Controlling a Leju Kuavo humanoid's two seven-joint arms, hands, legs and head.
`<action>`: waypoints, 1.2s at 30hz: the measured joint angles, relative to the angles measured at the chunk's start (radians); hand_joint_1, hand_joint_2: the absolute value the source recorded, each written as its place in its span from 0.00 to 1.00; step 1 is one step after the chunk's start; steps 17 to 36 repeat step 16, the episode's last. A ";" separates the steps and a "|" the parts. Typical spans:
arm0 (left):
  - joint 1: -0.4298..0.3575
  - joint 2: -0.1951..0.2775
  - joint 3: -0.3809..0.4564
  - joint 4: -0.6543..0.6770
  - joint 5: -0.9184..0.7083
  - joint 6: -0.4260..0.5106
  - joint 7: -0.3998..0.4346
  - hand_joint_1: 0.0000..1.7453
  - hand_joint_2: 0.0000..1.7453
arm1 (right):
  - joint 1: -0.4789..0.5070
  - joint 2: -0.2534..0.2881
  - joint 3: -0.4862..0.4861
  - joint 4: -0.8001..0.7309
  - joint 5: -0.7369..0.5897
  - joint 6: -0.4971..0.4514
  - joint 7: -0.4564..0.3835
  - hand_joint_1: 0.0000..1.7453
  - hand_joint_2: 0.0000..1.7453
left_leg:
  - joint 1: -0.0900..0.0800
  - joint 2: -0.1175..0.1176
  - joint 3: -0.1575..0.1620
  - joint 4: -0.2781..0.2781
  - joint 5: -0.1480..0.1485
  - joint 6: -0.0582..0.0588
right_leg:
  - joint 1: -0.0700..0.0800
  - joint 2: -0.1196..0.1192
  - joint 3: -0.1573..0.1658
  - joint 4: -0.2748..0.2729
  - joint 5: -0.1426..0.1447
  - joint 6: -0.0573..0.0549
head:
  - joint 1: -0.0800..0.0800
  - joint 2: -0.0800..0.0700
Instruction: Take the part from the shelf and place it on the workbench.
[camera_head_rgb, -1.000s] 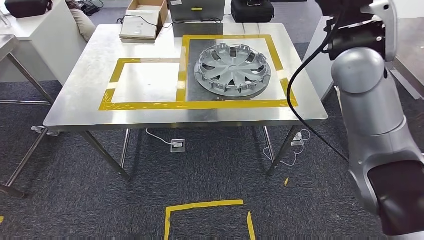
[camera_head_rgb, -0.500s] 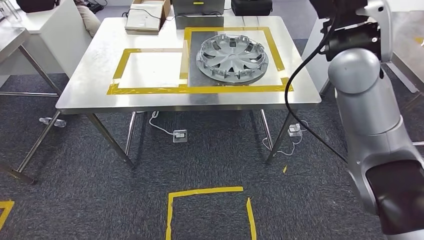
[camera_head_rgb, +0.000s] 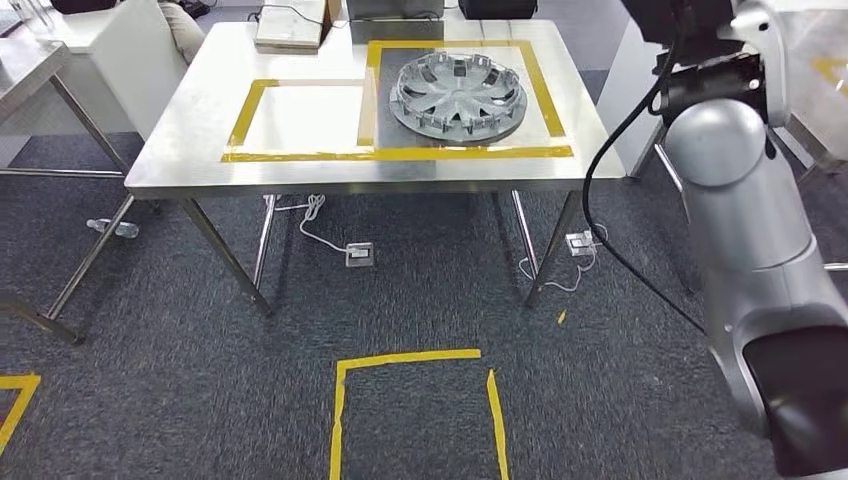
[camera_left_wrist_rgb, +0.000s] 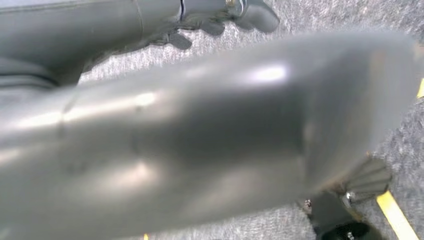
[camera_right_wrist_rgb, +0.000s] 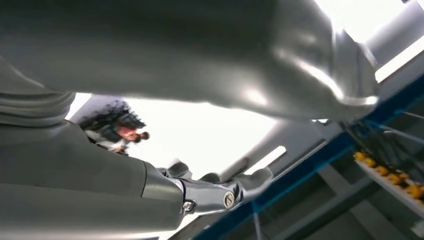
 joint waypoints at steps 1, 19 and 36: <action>0.000 0.000 0.000 0.000 0.000 0.000 0.001 0.00 0.00 | -0.002 0.000 0.000 0.026 0.000 0.006 0.002 0.00 0.00 | 0.001 -0.001 -0.004 0.000 -0.001 -0.006 | -0.001 -0.001 -0.007 -0.004 0.010 -0.007 | 0.001 0.000; 0.001 0.000 0.001 0.000 0.005 -0.006 0.012 0.00 0.00 | 0.051 -0.075 -0.059 0.657 -0.008 -0.002 -0.018 0.00 0.00 | -0.001 -0.009 0.155 0.021 -0.183 0.011 | 0.001 -0.017 -0.171 -0.004 0.175 0.016 | -0.006 0.000; 0.001 0.000 0.001 0.000 0.005 -0.006 0.012 0.00 0.00 | 0.051 -0.075 -0.059 0.657 -0.008 -0.002 -0.018 0.00 0.00 | -0.001 -0.009 0.155 0.021 -0.183 0.011 | 0.001 -0.017 -0.171 -0.004 0.175 0.016 | -0.006 0.000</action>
